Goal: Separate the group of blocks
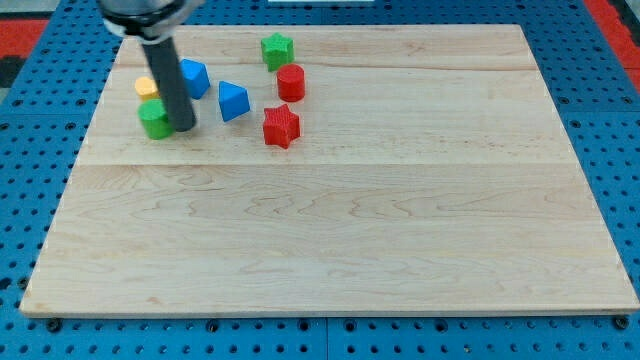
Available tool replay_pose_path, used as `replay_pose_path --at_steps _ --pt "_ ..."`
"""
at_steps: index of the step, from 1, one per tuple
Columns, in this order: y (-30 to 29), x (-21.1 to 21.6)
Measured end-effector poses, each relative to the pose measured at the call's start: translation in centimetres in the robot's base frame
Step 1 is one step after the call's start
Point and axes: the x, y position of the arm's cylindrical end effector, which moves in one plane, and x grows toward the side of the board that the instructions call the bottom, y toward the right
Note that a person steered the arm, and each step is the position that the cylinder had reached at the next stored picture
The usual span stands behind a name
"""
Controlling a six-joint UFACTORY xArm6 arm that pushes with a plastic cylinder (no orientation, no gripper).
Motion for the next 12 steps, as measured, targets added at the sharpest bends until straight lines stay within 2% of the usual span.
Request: replay_pose_path --at_steps 1,3,7,9,12 --pt "-1.5 2.1" --pt "-0.1 -1.4" --pt "0.1 -5.3" --pt "-0.5 -5.5" --pt "-0.5 -9.4"
